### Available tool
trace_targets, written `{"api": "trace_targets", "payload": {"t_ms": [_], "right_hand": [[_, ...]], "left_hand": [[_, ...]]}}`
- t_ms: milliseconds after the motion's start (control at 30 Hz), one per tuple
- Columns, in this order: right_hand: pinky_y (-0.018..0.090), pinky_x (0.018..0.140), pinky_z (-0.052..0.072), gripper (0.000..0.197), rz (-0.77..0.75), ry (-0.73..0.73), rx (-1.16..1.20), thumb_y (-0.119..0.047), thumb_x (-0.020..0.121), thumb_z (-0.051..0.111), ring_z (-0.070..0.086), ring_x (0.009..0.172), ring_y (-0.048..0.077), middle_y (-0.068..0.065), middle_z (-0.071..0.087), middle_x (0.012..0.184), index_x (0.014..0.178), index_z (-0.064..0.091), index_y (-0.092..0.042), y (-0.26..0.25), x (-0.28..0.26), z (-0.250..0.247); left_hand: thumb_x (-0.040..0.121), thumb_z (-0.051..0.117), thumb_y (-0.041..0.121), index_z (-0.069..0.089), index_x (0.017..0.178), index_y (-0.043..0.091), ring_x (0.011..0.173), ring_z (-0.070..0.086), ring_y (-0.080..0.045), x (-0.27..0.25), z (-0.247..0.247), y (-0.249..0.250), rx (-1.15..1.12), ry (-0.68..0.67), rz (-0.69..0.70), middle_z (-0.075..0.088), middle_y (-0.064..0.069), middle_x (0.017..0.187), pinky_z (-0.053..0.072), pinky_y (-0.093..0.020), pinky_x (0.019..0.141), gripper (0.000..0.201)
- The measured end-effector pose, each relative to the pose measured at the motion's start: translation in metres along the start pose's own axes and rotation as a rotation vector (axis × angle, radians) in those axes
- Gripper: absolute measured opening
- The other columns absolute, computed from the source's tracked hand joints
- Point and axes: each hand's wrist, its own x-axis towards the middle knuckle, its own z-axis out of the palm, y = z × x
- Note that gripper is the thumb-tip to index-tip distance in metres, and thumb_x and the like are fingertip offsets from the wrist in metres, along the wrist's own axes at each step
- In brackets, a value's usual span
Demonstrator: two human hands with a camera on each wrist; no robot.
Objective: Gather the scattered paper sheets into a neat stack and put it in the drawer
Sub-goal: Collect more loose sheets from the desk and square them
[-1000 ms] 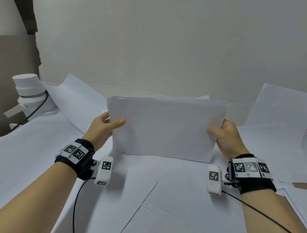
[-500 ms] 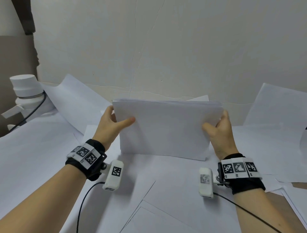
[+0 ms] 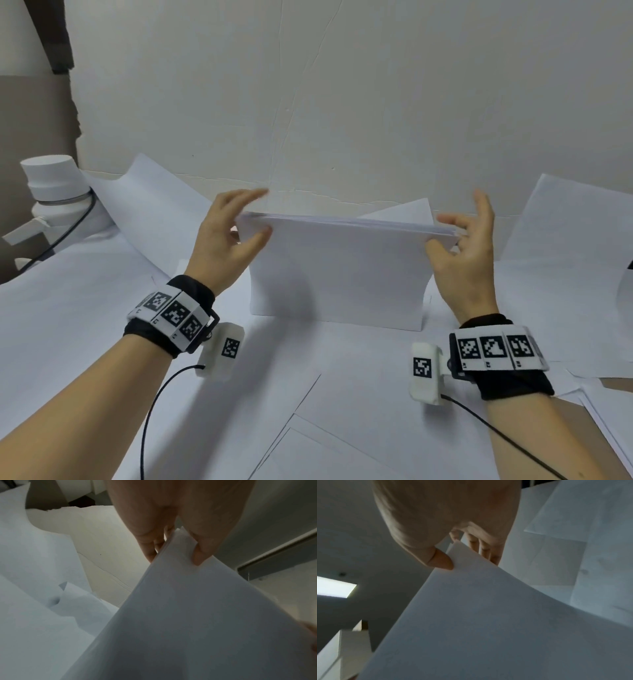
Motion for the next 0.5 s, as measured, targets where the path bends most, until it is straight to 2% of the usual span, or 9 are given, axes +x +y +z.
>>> {"api": "trace_targets", "payload": {"t_ms": [67,133,200,267,333,433,500], "right_hand": [[0.015,0.078,0.048,0.085,0.169,-0.052,0.126,-0.002,0.086,0.060,0.058,0.093,0.008,-0.003,0.061,0.115,0.153,0.017,-0.031,0.010,0.003,0.001],[0.020,0.077,0.051,0.069,0.285,-0.094,0.126,-0.002,0.085,0.061,0.058,0.086,0.009,-0.003,0.063,0.109,0.146,0.037,-0.023,0.023,0.006,0.007],[0.025,0.070,0.052,0.041,0.286,-0.101,0.091,0.003,0.082,0.059,0.061,0.078,0.010,-0.008,0.068,0.091,0.117,0.062,-0.018,0.031,0.009,0.018],[0.020,0.060,0.049,0.030,0.242,-0.083,0.071,0.009,0.083,0.056,0.059,0.064,0.002,-0.012,0.067,0.075,0.096,0.068,-0.015,0.028,0.012,0.026],[0.018,0.054,0.046,0.024,0.193,-0.044,0.042,0.006,0.082,0.057,0.053,0.058,0.003,-0.008,0.063,0.073,0.091,0.067,-0.014,0.021,0.019,0.030],[0.027,0.052,0.038,0.003,0.112,0.022,-0.071,-0.004,0.079,0.058,0.040,0.058,0.013,0.000,0.050,0.068,0.078,0.056,-0.005,0.010,0.029,0.029],[0.027,0.051,0.030,0.020,0.034,0.058,-0.144,-0.005,0.081,0.057,0.030,0.055,0.012,0.000,0.039,0.064,0.069,0.041,-0.010,-0.006,0.030,0.026]], "left_hand": [[0.086,0.076,0.025,0.045,0.144,0.040,0.099,0.063,-0.013,0.002,0.002,-0.006,-0.152,0.003,-0.154,0.058,0.006,0.130,0.055,-0.032,0.081,0.068],[0.078,0.081,0.035,0.044,0.142,0.040,0.103,0.066,-0.018,0.005,0.009,-0.017,-0.308,-0.011,-0.379,0.064,-0.002,0.124,0.053,-0.031,0.090,0.074],[0.072,0.081,0.038,0.058,0.130,0.034,0.104,0.067,-0.028,0.010,0.022,-0.028,-0.341,-0.037,-0.492,0.069,-0.014,0.111,0.053,-0.039,0.091,0.063],[0.081,0.078,0.020,0.065,0.117,0.019,0.103,0.069,-0.034,0.017,0.033,-0.029,-0.340,-0.015,-0.500,0.071,-0.013,0.104,0.056,-0.039,0.086,0.038],[0.088,0.072,0.007,0.066,0.108,0.011,0.101,0.070,-0.033,0.029,0.038,-0.023,-0.321,0.044,-0.454,0.072,-0.009,0.102,0.058,-0.044,0.088,0.021],[0.085,0.073,0.015,0.066,0.101,0.015,0.094,0.069,-0.034,0.043,0.035,-0.005,-0.219,0.118,-0.348,0.072,-0.013,0.102,0.055,-0.055,0.089,0.018],[0.081,0.071,0.021,0.065,0.102,0.021,0.097,0.068,-0.031,0.049,0.030,0.012,-0.175,0.157,-0.267,0.071,-0.007,0.102,0.055,-0.055,0.089,0.022]]}}
